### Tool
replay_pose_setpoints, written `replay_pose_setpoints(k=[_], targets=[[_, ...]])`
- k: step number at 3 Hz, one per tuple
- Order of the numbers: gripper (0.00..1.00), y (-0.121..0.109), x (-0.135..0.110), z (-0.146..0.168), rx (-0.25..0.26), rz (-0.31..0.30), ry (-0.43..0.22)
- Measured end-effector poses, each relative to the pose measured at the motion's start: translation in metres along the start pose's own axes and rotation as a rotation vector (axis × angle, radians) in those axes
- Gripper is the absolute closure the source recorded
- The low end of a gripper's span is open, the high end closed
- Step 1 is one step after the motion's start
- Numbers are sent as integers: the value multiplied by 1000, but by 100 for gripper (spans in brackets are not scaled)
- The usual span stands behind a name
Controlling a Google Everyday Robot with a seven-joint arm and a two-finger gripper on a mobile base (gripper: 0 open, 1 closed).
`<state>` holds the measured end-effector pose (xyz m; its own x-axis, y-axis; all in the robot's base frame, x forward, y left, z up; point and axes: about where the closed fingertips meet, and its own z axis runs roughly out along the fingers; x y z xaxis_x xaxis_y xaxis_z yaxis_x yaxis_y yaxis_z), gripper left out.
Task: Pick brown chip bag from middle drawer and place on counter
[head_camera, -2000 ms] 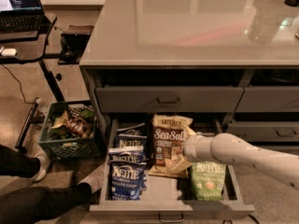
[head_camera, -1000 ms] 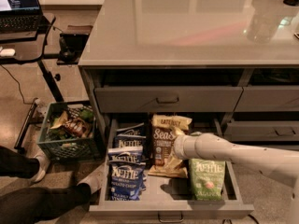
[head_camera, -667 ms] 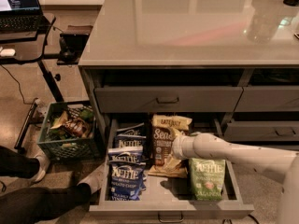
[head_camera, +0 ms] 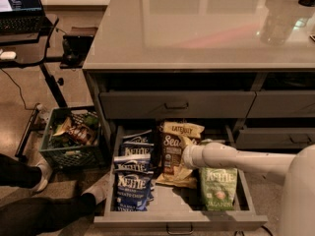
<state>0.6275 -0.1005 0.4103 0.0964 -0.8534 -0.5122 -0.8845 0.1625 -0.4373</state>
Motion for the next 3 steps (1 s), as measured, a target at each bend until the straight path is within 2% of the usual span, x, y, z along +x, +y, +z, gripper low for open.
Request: replay_pose_setpoints(k=[1,3], targets=[[19,0,0,0,0,0,0],[66,0,0,0,0,0,0]])
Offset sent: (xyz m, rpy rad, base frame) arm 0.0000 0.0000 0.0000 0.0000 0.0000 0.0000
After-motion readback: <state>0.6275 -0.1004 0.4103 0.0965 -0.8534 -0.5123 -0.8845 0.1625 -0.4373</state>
